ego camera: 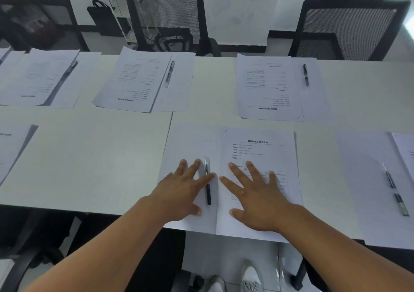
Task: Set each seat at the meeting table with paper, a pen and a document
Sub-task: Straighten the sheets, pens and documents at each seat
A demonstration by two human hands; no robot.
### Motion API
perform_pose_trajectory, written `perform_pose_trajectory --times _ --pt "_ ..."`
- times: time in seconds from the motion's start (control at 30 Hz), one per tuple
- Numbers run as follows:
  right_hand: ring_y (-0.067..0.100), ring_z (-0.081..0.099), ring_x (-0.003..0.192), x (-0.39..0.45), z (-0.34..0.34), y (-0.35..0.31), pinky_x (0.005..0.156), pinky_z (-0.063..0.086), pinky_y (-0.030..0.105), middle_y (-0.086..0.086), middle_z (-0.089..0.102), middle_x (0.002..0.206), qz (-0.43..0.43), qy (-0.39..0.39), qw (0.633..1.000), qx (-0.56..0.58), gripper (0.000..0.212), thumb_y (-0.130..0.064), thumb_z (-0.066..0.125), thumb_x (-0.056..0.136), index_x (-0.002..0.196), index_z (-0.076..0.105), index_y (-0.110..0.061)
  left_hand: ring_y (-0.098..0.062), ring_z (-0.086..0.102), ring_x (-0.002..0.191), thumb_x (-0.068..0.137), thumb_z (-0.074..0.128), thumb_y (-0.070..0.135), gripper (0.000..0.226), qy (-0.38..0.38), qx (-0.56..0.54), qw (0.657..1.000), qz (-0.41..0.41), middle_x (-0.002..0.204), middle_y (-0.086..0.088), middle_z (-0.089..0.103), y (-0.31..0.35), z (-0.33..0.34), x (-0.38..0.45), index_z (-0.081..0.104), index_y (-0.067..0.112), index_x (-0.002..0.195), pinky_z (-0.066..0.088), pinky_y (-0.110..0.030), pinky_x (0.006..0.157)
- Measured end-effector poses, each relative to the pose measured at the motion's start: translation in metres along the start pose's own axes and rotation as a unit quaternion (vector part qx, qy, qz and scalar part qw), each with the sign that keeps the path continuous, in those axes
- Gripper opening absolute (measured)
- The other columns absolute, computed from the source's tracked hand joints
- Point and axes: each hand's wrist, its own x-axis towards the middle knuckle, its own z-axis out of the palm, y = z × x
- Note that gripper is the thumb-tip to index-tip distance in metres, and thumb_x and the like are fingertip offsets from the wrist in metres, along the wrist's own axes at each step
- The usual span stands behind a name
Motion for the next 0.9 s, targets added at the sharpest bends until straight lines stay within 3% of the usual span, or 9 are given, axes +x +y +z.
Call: perform_pose_trajectory --times 0.13,0.77,0.9 --pt "0.032 -0.035 0.16 0.0 0.001 0.002 0.124 -0.004 0.077 -0.012 -0.041 0.17 -0.001 0.001 1.0 0.001 0.087 -0.07 0.04 0.105 0.164 -0.021 -0.05 -0.041 -0.006 0.167 0.101 0.057 0.07 0.091 0.02 0.003 1.0 -0.005 0.182 0.004 -0.011 0.006 0.003 0.004 0.005 0.044 0.171 0.035 -0.06 0.127" --pt "0.032 -0.036 0.159 -0.002 0.0 -0.001 0.124 -0.006 0.076 -0.008 -0.041 0.171 0.01 0.021 1.0 -0.001 0.089 -0.073 0.04 0.103 0.165 -0.02 -0.049 -0.041 -0.002 0.167 0.102 0.057 0.067 0.087 0.029 0.009 0.999 -0.021 0.183 0.003 -0.007 0.012 0.002 0.001 0.009 0.045 0.171 0.034 -0.06 0.127" --pt "0.033 -0.035 0.16 -0.008 -0.007 -0.004 0.125 -0.007 0.075 -0.006 -0.037 0.173 0.019 0.03 0.999 0.007 0.091 -0.073 0.04 0.102 0.168 -0.016 -0.043 -0.041 -0.006 0.168 0.1 0.056 0.071 0.091 0.035 0.0 0.999 -0.028 0.183 0.002 -0.011 0.014 -0.006 -0.006 0.005 0.046 0.171 0.024 -0.062 0.131"
